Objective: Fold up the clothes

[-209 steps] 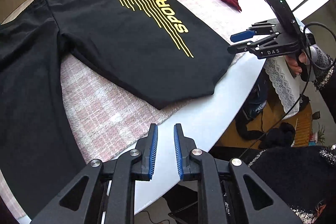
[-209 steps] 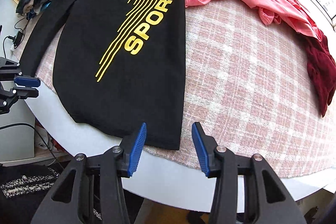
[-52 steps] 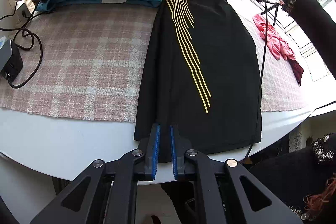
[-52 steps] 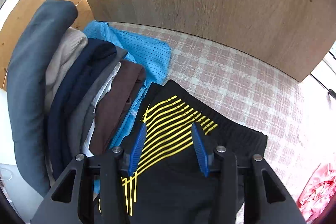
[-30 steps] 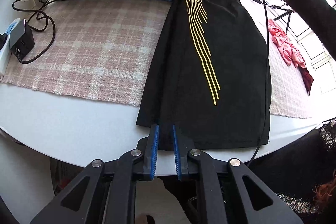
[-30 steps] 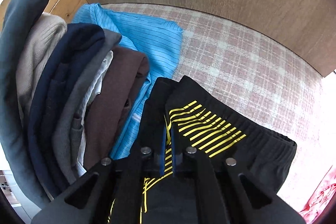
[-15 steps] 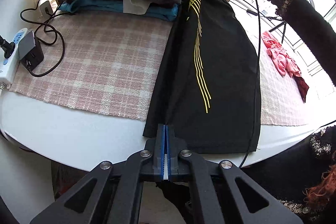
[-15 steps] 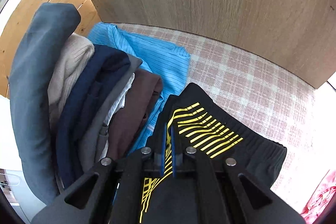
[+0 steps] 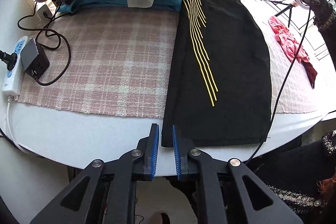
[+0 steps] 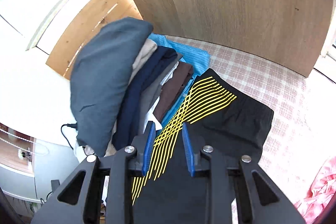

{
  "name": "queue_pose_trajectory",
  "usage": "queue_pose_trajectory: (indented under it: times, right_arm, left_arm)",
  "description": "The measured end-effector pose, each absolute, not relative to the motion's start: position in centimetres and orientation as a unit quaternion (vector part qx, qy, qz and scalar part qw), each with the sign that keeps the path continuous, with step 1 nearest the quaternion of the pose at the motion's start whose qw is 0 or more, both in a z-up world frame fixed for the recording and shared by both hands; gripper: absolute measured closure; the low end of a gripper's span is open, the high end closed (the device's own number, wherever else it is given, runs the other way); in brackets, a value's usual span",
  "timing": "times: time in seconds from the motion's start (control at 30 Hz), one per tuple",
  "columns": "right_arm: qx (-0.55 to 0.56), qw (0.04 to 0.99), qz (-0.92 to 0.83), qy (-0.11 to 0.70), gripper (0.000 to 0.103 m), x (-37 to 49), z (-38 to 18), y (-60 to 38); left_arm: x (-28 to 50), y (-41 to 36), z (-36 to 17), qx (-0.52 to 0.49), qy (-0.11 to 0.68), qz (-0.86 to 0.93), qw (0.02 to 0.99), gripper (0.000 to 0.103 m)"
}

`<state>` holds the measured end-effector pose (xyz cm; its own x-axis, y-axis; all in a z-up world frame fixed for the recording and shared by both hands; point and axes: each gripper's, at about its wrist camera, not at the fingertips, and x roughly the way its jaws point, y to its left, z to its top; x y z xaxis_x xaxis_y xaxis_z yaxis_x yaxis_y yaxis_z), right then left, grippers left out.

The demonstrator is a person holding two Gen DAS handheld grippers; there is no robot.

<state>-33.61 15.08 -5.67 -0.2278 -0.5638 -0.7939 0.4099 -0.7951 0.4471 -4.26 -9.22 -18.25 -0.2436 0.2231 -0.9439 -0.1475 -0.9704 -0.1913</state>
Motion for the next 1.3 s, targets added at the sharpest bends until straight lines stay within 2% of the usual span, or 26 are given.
queue_pose_trajectory:
  times: [0.1,0.13,0.23,0.33,0.5,0.73,0.77,0.8,0.83,0.9,0.93,1.13,1.3]
  right_arm:
    - [0.507,0.301,-0.804,-0.072,0.057,-26.4,-5.0,17.1]
    - [0.498,0.294,-0.813,-0.070,0.056,-23.9,-5.1,17.5]
    - [0.494,0.221,-0.839,-0.051,0.056,-15.5,-7.3,18.4]
    - [0.531,0.172,-0.827,-0.066,0.056,-8.1,-12.5,18.1]
    - [0.558,0.134,-0.812,-0.102,0.056,-3.8,-20.1,14.9]
    - [0.568,0.127,-0.810,-0.066,0.057,-1.2,-22.1,11.8]
    - [0.566,0.127,-0.813,-0.059,0.058,-1.0,-22.1,11.4]
    - [0.562,0.132,-0.814,-0.060,0.064,-0.7,-22.0,11.2]
    - [0.561,0.139,-0.814,-0.061,0.078,-0.7,-22.1,10.9]
    - [0.557,0.155,-0.814,-0.063,0.090,-0.6,-22.3,10.4]
    - [0.555,0.162,-0.813,-0.064,0.093,-0.6,-22.4,10.1]
    - [0.564,0.190,-0.788,-0.158,0.099,-2.4,-21.6,12.5]
    - [0.527,0.209,-0.802,-0.191,0.099,-3.6,-16.0,15.5]
  left_arm:
    - [-5.5,-8.3,-18.6,-0.605,-0.019,0.783,0.147,0.079]
    - [-5.9,-8.1,-18.7,-0.605,-0.016,0.781,0.157,0.079]
    - [-7.2,-7.6,-19.2,-0.607,-0.005,0.773,0.184,0.078]
    - [-8.1,-7.9,-20.0,-0.613,0.019,0.764,0.201,0.077]
    - [-8.6,-6.0,-21.1,-0.620,0.067,0.748,0.227,0.077]
    - [-8.3,-4.8,-20.8,-0.617,0.084,0.745,0.240,0.074]
    - [-8.1,-4.7,-20.7,-0.614,0.090,0.746,0.243,0.074]
    - [-8.0,-4.5,-20.7,-0.611,0.098,0.747,0.244,0.075]
    - [-7.9,-4.4,-20.6,-0.608,0.103,0.748,0.244,0.076]
    - [-8.0,-4.5,-20.6,-0.605,0.102,0.750,0.247,0.097]
    - [-8.1,-4.7,-20.6,-0.605,0.094,0.750,0.250,0.098]
    - [-8.9,-5.9,-18.8,-0.597,0.009,0.750,0.286,0.100]
    - [-10.5,-6.2,-14.6,-0.570,-0.034,0.756,0.320,0.100]
